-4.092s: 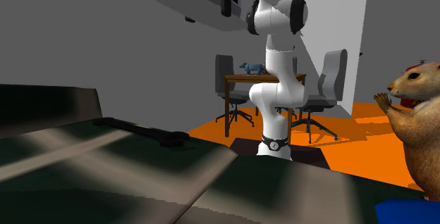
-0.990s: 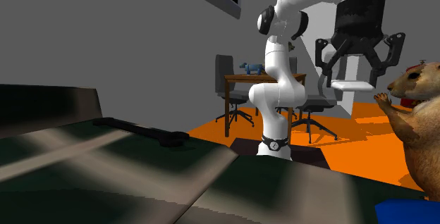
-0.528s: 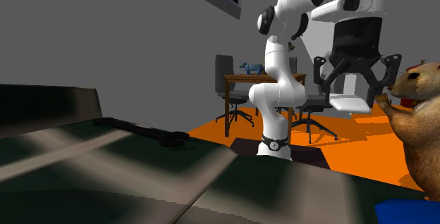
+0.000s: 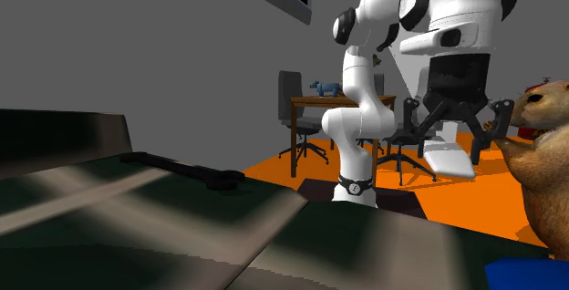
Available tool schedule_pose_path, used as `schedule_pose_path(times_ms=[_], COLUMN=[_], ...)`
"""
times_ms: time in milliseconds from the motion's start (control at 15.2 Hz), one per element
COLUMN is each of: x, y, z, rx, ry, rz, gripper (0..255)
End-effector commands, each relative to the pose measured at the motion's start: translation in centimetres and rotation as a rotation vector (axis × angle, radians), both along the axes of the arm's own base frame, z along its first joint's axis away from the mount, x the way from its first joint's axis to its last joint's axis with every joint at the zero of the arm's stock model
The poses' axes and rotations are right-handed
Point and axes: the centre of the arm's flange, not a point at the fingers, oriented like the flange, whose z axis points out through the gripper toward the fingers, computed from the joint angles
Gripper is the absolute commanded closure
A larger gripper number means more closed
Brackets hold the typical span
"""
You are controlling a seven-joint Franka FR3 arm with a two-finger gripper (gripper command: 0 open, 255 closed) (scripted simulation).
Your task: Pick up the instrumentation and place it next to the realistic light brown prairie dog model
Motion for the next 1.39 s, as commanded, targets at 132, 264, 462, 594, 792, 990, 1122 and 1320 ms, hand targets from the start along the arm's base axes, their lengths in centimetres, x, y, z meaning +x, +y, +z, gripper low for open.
schedule_pose_path(times_ms=[132,264,462,594,792,990,1122,1320], x=[0.0,0.0,0.0,0.0,0.0,0.0,0.0,0.0], y=[0.0,0.0,0.0,0.0,0.0,0.0,0.0,0.0], z=[-2.1,-3.2,-4.8,-5.8,-7.4,-9.0,-10.1,-11.6], rx=[0.0,0.0,0.0,0.0,0.0,0.0,0.0,0.0], ry=[-0.001,-0.001,-0.001,-0.001,-0.001,-0.001,-0.001,-0.001], rz=[0.0,0.0,0.0,0.0,0.0,0.0,0.0,0.0], gripper=[255,255,255,255,255,255,255,255])
